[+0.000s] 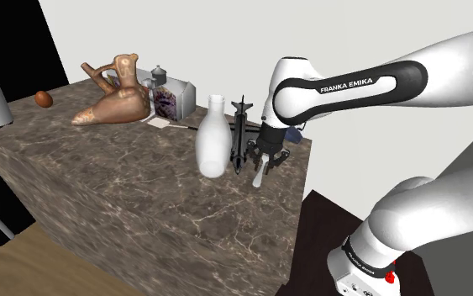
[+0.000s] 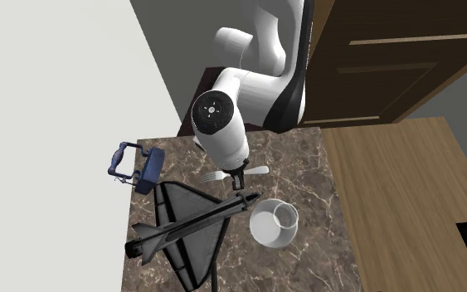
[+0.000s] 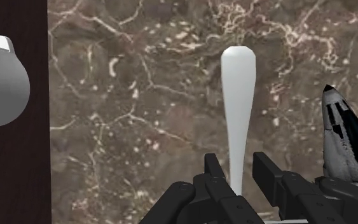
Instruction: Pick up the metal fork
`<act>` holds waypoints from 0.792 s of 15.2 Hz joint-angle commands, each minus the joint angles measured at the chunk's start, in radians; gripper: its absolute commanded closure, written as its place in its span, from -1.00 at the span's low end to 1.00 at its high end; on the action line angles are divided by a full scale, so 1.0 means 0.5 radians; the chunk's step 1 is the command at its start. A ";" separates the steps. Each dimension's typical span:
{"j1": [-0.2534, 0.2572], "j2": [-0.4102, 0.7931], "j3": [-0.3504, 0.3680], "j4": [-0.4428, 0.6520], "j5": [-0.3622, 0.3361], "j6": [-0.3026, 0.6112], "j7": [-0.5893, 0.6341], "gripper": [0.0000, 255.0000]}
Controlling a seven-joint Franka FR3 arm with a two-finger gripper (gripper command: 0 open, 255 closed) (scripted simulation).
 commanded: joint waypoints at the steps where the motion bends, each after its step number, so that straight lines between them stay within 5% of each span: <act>1: 0.000 0.001 0.000 -0.001 0.000 0.001 0.000 1.00; 12: -0.006 -0.070 -0.029 0.115 -0.026 -0.185 0.023 1.00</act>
